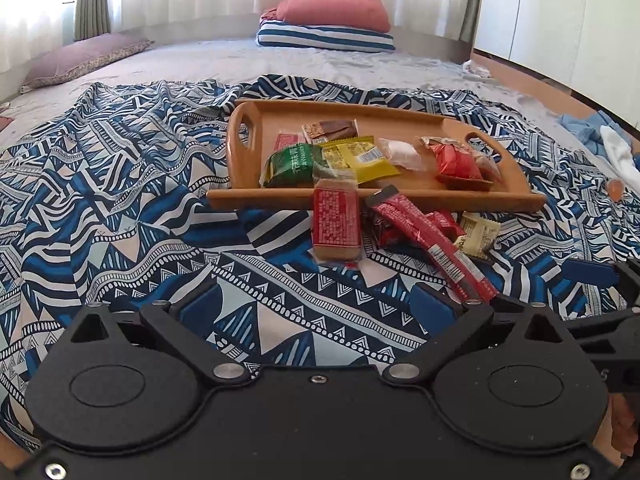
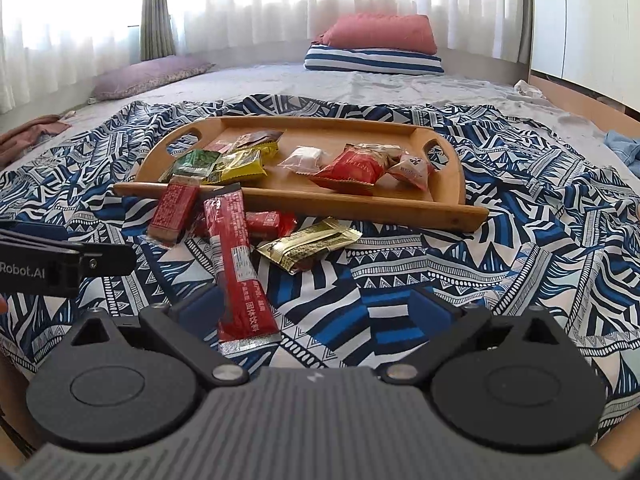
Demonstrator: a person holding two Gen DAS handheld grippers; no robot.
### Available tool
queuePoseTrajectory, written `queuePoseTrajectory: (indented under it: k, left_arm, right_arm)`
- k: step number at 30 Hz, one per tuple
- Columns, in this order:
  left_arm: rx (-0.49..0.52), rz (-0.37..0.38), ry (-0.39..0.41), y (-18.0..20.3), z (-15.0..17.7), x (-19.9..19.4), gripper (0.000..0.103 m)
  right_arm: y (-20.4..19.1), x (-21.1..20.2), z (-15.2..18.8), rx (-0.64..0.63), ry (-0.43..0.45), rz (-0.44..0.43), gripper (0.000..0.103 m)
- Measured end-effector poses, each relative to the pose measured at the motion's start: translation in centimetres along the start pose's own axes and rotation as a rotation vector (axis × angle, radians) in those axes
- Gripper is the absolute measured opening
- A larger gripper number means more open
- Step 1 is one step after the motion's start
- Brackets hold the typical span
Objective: Organize snacks
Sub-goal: 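Move both tools back over the remaining red wrappers, then grasp a red wafer packet with the left tool while the right tool grasps a long red bar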
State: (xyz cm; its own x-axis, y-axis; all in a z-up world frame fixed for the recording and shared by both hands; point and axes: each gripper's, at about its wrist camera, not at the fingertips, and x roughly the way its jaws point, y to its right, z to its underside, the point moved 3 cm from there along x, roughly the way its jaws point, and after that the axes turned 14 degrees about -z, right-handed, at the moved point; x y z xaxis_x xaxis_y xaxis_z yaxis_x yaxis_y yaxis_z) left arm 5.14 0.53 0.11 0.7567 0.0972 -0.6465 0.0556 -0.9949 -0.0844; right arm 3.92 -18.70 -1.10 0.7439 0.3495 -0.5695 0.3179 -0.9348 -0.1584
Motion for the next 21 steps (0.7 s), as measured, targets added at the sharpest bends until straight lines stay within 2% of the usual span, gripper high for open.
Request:
queuePoseTrajectory:
  k: [11,21]
  left_arm:
    - [-0.013,-0.017,-0.026,-0.2,-0.1,1.9,0.1]
    - [-0.054,-0.004,-0.029,0.1,-1.5,3.6,0.095]
  right_arm:
    - [-1.7,1.4,0.6,-0.081,-0.031,0.009,0.103]
    - [-1.6,2.4,0.3,-0.048,-0.028,0.001,0.103]
